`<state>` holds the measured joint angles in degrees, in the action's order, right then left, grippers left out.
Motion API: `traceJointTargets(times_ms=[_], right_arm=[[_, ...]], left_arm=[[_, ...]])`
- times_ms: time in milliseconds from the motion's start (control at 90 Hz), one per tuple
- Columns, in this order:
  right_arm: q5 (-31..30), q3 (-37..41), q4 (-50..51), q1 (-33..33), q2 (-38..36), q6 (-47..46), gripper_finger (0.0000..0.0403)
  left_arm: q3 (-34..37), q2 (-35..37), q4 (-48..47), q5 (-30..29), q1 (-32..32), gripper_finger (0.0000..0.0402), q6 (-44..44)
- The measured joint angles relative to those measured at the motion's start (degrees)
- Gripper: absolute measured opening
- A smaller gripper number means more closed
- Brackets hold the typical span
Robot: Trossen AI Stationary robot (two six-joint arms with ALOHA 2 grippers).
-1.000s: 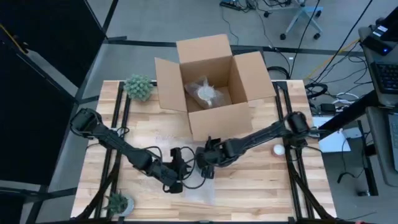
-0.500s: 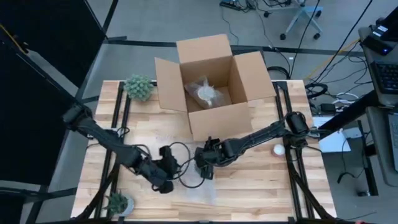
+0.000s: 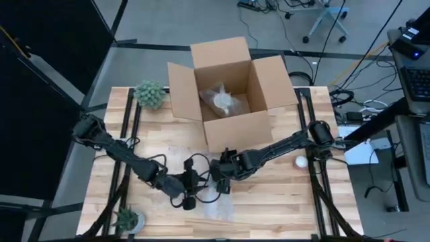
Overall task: Wrap mug
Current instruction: Wrap the red mug with bubble wrap
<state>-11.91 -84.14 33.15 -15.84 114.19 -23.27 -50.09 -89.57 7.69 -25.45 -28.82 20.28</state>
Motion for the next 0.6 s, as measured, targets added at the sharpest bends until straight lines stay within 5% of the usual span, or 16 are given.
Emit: traceJointTargets(times_ms=[144, 600], right_arm=[[-0.01, 0.02, -0.02, 0.00, 0.00, -0.01, 0.0219], [1.54, 0.20, 8.05, 0.02, -10.06, 0.17, 0.0219]], left_arm=[[0.00, -3.71, 1.21, 5.10, 3.32, 0.0081, 0.33], [-0.19, -6.98, 4.59, 6.82, 4.66, 0.0081, 0.19]])
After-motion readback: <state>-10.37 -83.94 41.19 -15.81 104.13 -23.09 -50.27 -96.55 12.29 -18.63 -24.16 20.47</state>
